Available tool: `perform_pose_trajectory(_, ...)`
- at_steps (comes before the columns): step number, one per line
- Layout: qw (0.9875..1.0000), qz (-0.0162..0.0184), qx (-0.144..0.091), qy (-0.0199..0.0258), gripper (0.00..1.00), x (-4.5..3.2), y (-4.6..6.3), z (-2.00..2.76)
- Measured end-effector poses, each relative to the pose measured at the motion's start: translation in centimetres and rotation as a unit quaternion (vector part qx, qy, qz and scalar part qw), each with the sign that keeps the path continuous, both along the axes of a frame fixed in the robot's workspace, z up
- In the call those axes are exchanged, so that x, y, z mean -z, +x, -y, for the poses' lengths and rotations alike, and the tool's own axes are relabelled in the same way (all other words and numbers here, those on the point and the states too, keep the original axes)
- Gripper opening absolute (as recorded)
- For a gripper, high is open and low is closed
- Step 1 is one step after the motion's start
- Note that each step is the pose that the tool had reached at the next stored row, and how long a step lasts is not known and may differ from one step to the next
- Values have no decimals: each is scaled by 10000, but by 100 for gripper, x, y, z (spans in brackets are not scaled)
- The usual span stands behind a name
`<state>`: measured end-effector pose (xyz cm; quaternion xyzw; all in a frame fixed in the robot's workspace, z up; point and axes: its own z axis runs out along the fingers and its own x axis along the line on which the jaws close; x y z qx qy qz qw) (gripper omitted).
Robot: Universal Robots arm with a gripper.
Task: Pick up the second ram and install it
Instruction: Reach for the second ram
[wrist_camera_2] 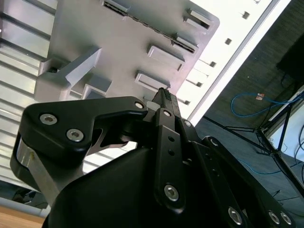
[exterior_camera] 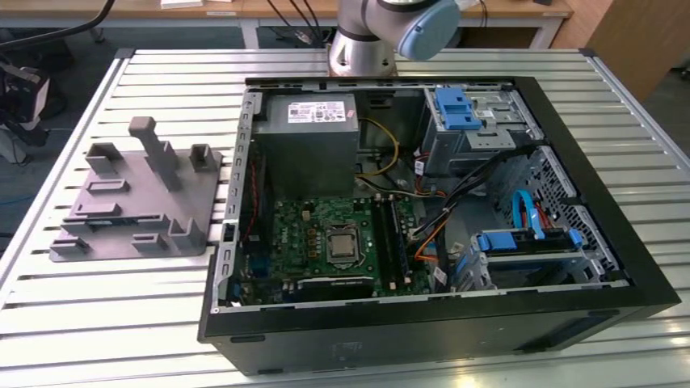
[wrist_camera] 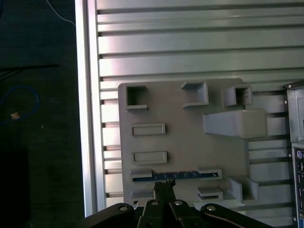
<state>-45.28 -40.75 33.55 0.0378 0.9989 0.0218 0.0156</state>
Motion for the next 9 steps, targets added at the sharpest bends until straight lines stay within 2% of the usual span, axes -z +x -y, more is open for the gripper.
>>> perform_pose_trajectory(9, 10000, 0, 0, 0, 10, 47, -61, 5)
